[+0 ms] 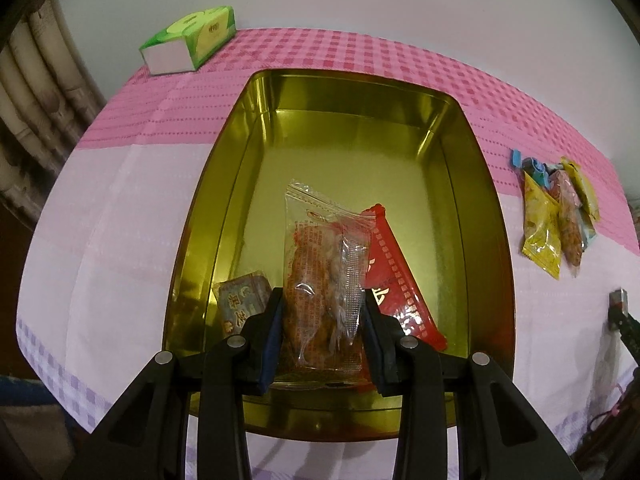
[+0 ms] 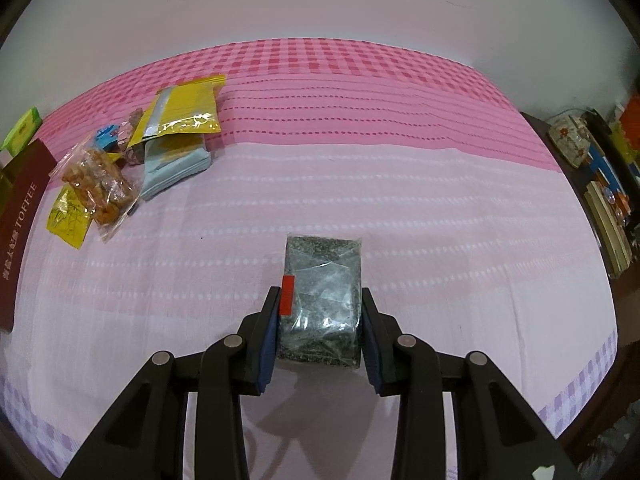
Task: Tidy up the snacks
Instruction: 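Carry the clear snack bag into the gold tin and open the left gripper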
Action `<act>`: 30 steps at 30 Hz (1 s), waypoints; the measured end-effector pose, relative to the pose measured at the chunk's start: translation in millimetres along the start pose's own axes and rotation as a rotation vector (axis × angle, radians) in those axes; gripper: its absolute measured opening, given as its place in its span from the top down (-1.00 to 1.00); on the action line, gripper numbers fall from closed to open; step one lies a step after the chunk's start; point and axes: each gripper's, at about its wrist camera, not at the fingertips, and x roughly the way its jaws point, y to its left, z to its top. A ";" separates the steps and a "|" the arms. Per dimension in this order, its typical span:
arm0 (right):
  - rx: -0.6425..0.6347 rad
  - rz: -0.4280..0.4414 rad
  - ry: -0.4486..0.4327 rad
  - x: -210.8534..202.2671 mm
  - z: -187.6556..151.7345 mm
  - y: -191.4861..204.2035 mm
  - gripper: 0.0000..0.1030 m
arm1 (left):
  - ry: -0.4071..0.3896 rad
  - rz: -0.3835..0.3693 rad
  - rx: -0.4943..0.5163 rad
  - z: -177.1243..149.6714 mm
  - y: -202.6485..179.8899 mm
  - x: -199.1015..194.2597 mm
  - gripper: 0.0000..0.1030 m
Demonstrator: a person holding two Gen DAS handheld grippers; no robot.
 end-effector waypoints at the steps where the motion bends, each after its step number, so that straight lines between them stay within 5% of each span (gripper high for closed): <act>1: 0.000 -0.002 0.001 -0.5 0.5 0.4 0.36 | 0.003 -0.002 -0.001 0.3 0.5 0.9 0.28; 19: -0.041 0.048 -0.019 -23.4 2.8 44.5 0.37 | -0.001 -0.008 -0.011 2.9 -0.8 -2.5 0.21; 23: -0.089 0.084 -0.044 -39.9 8.6 69.5 0.37 | -0.045 -0.032 -0.017 3.9 1.3 -15.9 -0.03; 30: -0.209 0.185 -0.091 -67.8 17.3 133.6 0.36 | -0.101 -0.039 -0.022 6.4 5.0 -32.3 -0.06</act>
